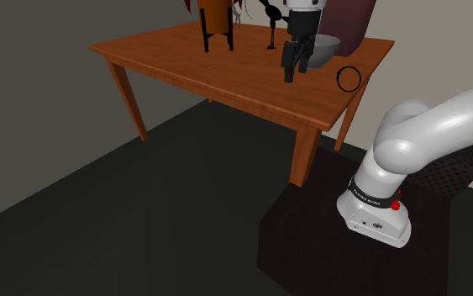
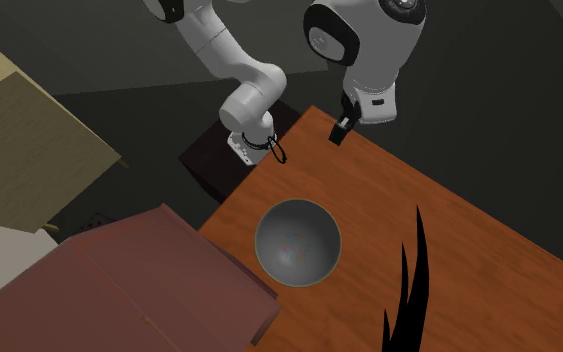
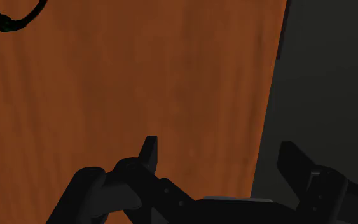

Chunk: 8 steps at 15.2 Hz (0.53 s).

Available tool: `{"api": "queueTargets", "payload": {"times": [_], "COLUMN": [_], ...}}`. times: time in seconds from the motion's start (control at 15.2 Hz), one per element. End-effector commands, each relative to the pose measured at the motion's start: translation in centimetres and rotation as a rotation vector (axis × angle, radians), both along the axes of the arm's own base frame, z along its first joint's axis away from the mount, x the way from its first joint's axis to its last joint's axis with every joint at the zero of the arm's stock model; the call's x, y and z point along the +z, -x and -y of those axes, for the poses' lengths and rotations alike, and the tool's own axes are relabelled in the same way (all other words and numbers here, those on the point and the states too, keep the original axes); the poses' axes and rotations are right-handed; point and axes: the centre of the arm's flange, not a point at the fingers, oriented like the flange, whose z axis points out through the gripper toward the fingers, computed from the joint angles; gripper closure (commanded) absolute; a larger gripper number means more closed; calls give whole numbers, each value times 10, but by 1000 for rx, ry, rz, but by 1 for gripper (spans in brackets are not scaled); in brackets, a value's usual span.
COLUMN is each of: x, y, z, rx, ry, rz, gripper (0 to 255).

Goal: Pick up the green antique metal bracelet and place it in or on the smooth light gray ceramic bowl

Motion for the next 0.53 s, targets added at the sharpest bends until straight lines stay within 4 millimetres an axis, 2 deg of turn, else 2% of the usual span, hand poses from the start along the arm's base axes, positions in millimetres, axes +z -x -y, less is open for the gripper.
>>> {"api": "queueTargets", "payload": {"times": [0.0, 0.46], "x": [0, 16], "y": [0, 58], "z": [0, 77], "rx": [0, -139], "ry": [0, -14], "rz": [0, 30], "gripper": [0, 0]}}
